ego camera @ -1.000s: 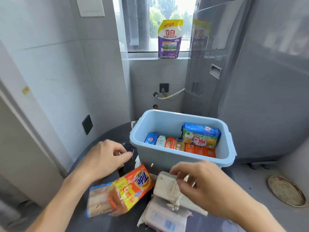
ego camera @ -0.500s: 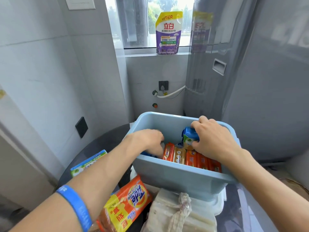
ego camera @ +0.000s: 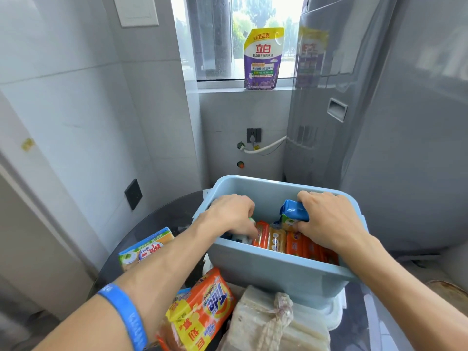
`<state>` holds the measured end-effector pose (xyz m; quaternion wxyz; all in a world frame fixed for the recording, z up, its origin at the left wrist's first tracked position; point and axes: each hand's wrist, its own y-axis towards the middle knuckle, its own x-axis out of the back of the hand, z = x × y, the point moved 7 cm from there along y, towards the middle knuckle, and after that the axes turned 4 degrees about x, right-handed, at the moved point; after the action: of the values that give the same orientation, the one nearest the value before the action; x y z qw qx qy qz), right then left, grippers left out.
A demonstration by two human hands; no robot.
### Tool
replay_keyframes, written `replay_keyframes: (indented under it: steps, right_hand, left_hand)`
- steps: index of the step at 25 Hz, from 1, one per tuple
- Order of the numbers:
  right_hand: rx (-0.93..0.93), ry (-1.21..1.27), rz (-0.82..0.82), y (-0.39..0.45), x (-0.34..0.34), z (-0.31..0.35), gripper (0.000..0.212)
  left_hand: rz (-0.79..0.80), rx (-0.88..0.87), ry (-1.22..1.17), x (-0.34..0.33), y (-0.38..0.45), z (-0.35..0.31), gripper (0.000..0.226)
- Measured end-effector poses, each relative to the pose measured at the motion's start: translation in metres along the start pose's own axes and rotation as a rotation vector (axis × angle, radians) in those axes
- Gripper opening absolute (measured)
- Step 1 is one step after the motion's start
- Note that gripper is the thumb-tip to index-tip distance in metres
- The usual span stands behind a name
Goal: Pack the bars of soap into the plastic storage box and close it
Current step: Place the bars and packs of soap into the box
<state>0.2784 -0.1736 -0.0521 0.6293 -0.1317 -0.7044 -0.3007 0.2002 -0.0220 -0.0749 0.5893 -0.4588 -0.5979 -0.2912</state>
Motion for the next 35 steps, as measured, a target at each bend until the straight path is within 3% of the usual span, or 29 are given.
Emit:
replay_keyframes:
  steps: [5, 8, 10, 13, 17, 19, 23, 25, 27, 29, 30, 33, 35]
  right_hand:
    - [0.050, 0.023, -0.096, -0.001, 0.007, 0.004, 0.032]
    - [0.170, 0.143, -0.151, 0.001, 0.020, 0.016, 0.038]
    - [0.350, 0.122, -0.147, 0.003, 0.028, 0.040, 0.038]
    - [0.661, -0.099, -0.113, 0.010, 0.024, 0.087, 0.033]
    - [0.864, -0.157, 0.068, 0.014, -0.006, 0.117, 0.040]
    - [0.829, -0.074, 0.173, 0.018, -0.017, 0.117, 0.041]
    - [0.602, 0.359, 0.467, 0.018, -0.036, 0.112, 0.041]
    - [0.367, 0.598, 0.334, 0.028, -0.024, 0.092, 0.036]
    - [0.185, 0.868, 0.234, 0.034, -0.010, 0.074, 0.048]
    - [0.144, 1.056, 0.316, 0.033, -0.008, 0.078, 0.060]
    - [0.140, 1.097, 0.348, 0.030, -0.010, 0.083, 0.056]
    - [0.096, 1.077, 0.313, 0.024, -0.012, 0.088, 0.031]
    - [0.116, 0.828, 0.137, 0.026, 0.004, 0.072, 0.029]
  left_hand:
    - [-0.783, -0.095, -0.336, 0.068, -0.068, 0.030, 0.032]
    - [-0.956, -0.058, -0.505, 0.071, -0.102, 0.063, 0.028]
    - [-0.959, 0.000, -0.592, 0.054, -0.105, 0.074, 0.025]
    - [-0.949, 0.058, -0.781, 0.035, -0.098, 0.084, 0.025]
    - [-0.975, 0.001, -0.730, 0.031, -0.096, 0.078, 0.026]
    - [-0.976, 0.007, -0.763, 0.029, -0.095, 0.078, 0.026]
    - [-0.972, 0.014, -0.791, 0.025, -0.094, 0.080, 0.027]
    - [-0.948, 0.016, -0.801, 0.024, -0.092, 0.081, 0.025]
    - [-0.925, 0.013, -0.829, 0.022, -0.089, 0.080, 0.022]
    - [-0.882, -0.030, -0.894, 0.021, -0.085, 0.077, 0.020]
    - [-0.834, -0.065, -0.912, 0.019, -0.083, 0.073, 0.021]
    - [-0.687, -0.099, -0.890, 0.014, -0.082, 0.063, 0.035]
    - [-0.632, -0.077, -0.843, 0.011, -0.083, 0.064, 0.046]
